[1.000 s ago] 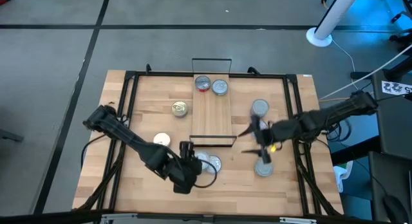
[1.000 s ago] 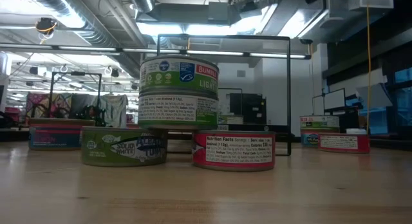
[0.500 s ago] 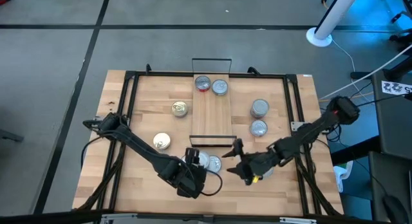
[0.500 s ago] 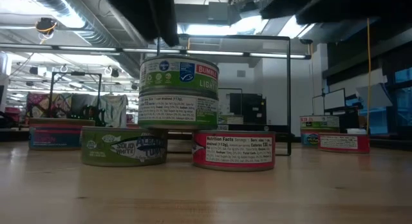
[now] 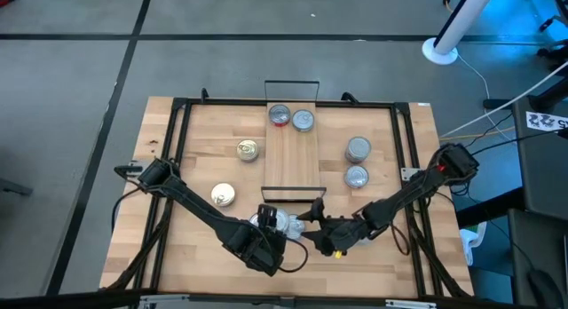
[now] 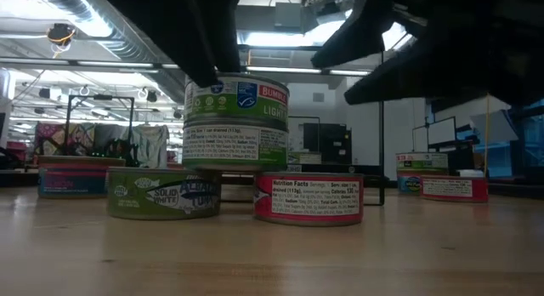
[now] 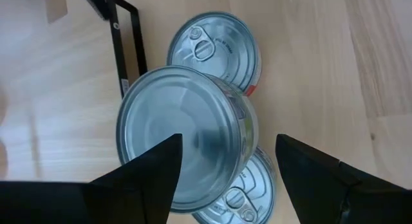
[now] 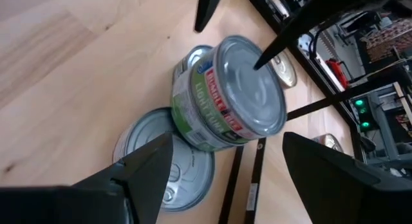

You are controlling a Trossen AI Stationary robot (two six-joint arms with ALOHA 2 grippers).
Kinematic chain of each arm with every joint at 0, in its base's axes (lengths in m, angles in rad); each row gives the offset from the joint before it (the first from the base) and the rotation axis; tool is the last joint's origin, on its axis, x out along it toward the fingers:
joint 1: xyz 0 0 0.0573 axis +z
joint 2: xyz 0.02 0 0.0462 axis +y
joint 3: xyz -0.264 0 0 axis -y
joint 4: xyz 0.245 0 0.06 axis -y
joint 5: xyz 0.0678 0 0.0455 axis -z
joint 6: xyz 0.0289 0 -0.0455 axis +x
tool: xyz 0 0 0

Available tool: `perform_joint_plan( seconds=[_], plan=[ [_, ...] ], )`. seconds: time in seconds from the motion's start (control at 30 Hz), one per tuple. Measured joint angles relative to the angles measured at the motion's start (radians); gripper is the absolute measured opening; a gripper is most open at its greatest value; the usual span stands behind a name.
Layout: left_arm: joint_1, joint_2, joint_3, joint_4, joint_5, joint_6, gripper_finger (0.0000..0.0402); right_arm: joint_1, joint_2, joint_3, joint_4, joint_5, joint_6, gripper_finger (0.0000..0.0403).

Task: Stack canned seafood by type on shelf
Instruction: Put the green tuna can on the shelf

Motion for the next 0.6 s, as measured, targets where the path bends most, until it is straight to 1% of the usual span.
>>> perform_joint_plan(
  seconds=[0.07,0.3,0.6],
  plan=[
    [0.0,0.0,0.0,-0.001,-0.001,0.001,0.0237,0.0,0.009,0.0,0.004,0.0,0.001,0.0293],
    [0.0,0.015,0.0,-0.006,-0.002,0.005,0.0188,0.0,0.03,0.0,0.046,-0.001,0.002,0.0293],
    [0.0,0.026,0.001,-0.004,-0.024,0.054,0.0146,0.0,0.039,0.0,0.093,0.006,0.002,0.0293]
  ],
)
